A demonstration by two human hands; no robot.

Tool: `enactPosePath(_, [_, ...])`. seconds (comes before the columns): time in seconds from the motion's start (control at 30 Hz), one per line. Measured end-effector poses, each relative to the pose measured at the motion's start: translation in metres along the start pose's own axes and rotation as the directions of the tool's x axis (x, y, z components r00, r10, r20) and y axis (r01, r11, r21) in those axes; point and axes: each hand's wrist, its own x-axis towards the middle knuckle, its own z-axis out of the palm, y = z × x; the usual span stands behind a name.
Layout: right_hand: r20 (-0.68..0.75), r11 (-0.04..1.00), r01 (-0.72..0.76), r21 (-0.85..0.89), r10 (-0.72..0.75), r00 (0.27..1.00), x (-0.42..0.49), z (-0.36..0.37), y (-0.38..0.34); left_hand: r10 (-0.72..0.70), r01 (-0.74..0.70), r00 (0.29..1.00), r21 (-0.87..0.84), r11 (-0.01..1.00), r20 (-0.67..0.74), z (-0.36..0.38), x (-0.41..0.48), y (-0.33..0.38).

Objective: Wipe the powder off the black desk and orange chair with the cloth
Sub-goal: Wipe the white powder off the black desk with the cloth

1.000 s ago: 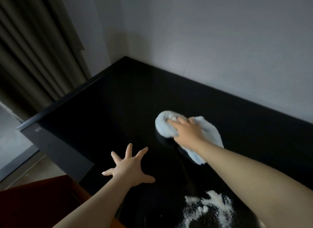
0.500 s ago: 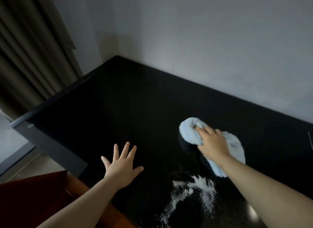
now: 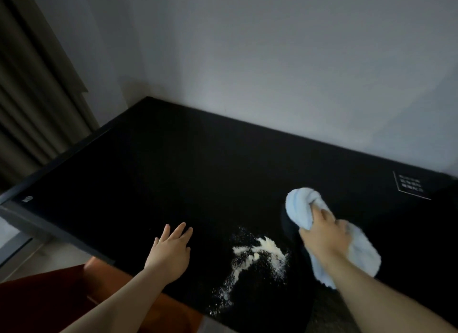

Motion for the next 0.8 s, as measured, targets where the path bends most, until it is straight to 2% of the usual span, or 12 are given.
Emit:
enactPosePath(0.1, [-0.144,0.985,0.173,0.009,-0.170,0.975,-0.046,0.014,-0.024,0.016,-0.016,1.000,0.010,1.000,-0.009,0.007,-0.002,-0.001])
enactPosePath(0.2, [-0.138,0.928,0.356,0.108,-0.341,0.930,-0.080,0.017,-0.038,0.026,-0.026,1.000,0.003,1.000,-0.014,0.011,-0.004,-0.001])
enactPosePath(0.23, [-0.139,0.915,0.346,0.208,-0.323,0.936,-0.080,0.012,-0.035,0.036,-0.035,0.999,0.010,0.999,-0.015,0.013,-0.005,-0.001])
enactPosePath(0.3, [-0.148,0.888,0.174,0.426,-0.121,0.982,-0.067,-0.005,-0.016,0.050,-0.050,0.998,0.035,0.998,-0.023,0.014,-0.005,-0.002])
enactPosePath(0.33, [-0.149,0.881,0.077,0.467,-0.008,0.989,-0.057,-0.014,0.001,0.050,-0.049,0.998,0.044,0.998,-0.032,0.015,-0.006,-0.002])
enactPosePath(0.4, [-0.065,0.924,-0.111,0.366,0.144,0.987,-0.043,-0.024,0.038,0.047,-0.045,0.998,0.045,0.998,-0.052,0.018,-0.007,0.000])
enactPosePath(0.47, [0.052,0.968,-0.225,0.112,0.220,0.974,-0.048,-0.016,0.055,0.056,-0.054,0.997,0.040,0.998,-0.059,0.021,-0.008,0.000])
enactPosePath(0.53, [0.026,0.970,-0.244,-0.025,0.244,0.969,-0.067,0.003,0.044,0.073,-0.070,0.996,0.055,0.996,-0.049,0.023,-0.008,-0.001])
enactPosePath(0.63, [-0.046,0.980,-0.133,-0.150,0.128,0.991,-0.097,0.024,0.014,0.092,-0.091,0.996,0.062,0.994,-0.018,0.022,-0.008,-0.003])
enactPosePath(0.7, [-0.044,0.989,-0.061,-0.137,0.055,0.997,-0.113,0.028,-0.006,0.100,-0.100,0.995,0.063,0.993,0.000,0.020,-0.008,-0.003])
enactPosePath(0.8, [-0.016,0.984,0.121,0.134,-0.120,0.993,-0.130,0.033,-0.028,0.123,-0.125,0.992,0.061,0.990,0.029,0.017,-0.006,-0.003])
